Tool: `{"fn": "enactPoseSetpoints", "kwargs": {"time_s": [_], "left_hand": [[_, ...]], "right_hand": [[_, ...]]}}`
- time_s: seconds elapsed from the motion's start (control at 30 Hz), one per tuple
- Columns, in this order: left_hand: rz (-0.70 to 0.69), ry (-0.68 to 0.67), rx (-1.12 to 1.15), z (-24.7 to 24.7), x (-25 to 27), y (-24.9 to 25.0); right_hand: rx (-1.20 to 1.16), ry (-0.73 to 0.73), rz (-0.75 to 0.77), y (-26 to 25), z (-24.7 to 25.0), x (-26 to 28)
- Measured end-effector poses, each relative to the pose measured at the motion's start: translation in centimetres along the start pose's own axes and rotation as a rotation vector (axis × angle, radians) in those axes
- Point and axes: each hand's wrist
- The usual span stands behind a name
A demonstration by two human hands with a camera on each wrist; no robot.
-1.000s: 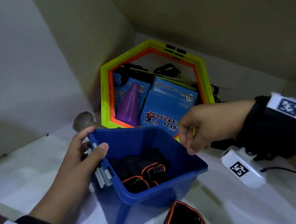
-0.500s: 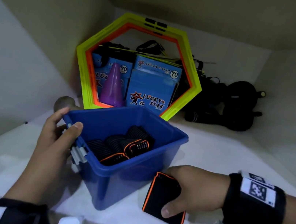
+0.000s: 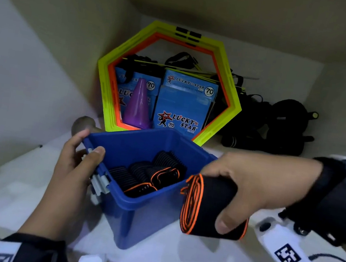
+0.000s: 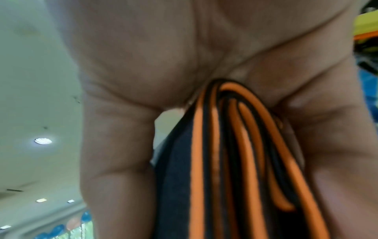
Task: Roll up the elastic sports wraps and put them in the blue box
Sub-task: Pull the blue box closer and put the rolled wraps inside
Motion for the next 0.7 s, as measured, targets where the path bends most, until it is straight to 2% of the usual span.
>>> {"fn": "enactPoseSetpoints", "kwargs": {"time_s": [0.1, 0.2, 0.37, 0.5, 0.7], "left_hand": [[0.004, -0.006, -0.002, 0.0, 0.0, 0.0], [0.011, -0.001, 0.005, 0.0, 0.2, 0.2], [-0.001, -0.032, -0.05, -0.4, 0.6, 0.8], [-0.001, -0.043, -0.083, -0.4, 0.6, 0.8], [-0.002, -0.041, -0.107, 0.1, 0.3, 0.9]], "right_hand": [[-0.06, 0.038, 0.142, -2.1, 3.6, -0.3], [0.033, 0.041, 0.18, -3.6, 5.8, -3.2], [0.417, -0.043, 0.048, -4.0, 6.6, -9.0], [0.472, -0.132, -0.016, -4.2, 5.2, -11.7], [0.5, -0.242, 0.02, -6.6, 3.3, -13.3]]}}
Point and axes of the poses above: each hand's wrist, its own x-axis away from the middle knuckle, its own z-axis out of the back of the hand, y = z × x, and after that the axes turned 5 degrees about x, right-handed
